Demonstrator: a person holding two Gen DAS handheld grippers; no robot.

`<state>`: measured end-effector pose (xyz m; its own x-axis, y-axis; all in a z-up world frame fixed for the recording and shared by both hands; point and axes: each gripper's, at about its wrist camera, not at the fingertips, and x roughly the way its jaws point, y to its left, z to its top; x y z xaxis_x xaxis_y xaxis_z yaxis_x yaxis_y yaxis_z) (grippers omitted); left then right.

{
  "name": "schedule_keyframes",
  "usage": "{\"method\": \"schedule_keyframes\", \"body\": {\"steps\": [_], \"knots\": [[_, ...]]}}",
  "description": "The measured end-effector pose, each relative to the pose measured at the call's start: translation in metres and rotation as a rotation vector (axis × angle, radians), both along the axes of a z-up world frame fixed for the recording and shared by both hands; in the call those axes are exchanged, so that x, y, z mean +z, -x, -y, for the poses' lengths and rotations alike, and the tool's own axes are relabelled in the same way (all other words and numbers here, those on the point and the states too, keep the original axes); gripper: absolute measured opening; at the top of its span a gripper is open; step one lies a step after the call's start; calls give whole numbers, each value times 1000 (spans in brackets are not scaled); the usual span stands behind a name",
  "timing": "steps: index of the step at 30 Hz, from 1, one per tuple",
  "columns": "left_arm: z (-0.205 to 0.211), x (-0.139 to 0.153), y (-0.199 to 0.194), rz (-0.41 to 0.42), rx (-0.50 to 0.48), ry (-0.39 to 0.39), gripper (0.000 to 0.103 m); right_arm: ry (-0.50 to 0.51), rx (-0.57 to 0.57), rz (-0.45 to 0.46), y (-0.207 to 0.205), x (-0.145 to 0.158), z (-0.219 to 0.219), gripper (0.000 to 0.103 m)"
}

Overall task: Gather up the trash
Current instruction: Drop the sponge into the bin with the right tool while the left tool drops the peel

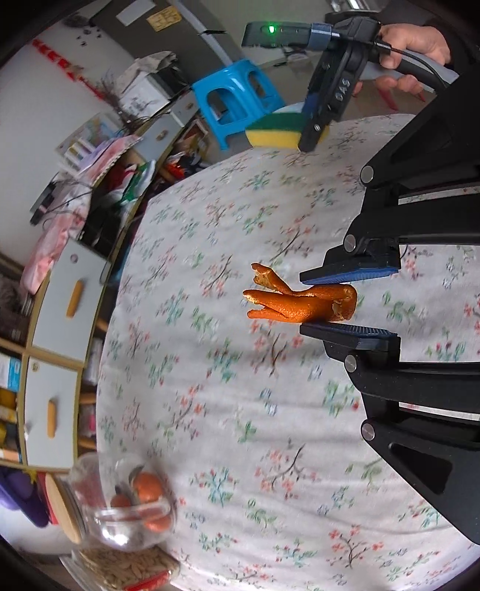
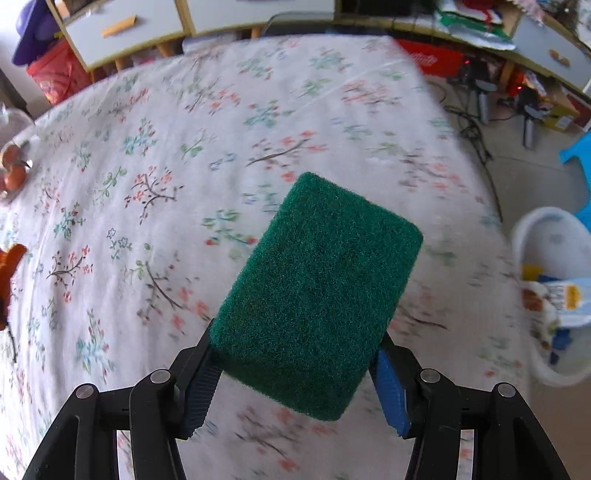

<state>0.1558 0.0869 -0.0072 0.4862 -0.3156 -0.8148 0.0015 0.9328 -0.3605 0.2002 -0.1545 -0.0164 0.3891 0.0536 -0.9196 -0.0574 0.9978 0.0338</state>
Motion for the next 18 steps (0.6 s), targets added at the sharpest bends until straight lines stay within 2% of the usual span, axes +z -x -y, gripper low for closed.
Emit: {"method": "schedule_keyframes", "body": {"steps": [5,8,14,18], "knots": [[22,-1,3,8,-36,28,21,-71,-61,62,15,3,50,64],[35,-3,3,5,-46,30,21,-91,-117,26,19,-4,78,64],[61,-3,1,13,-62,30,21,-121,-161,61,21,3,122,64],[83,0,2,44,-98,12,21,-138,-241,68,21,4,163,66]]}}
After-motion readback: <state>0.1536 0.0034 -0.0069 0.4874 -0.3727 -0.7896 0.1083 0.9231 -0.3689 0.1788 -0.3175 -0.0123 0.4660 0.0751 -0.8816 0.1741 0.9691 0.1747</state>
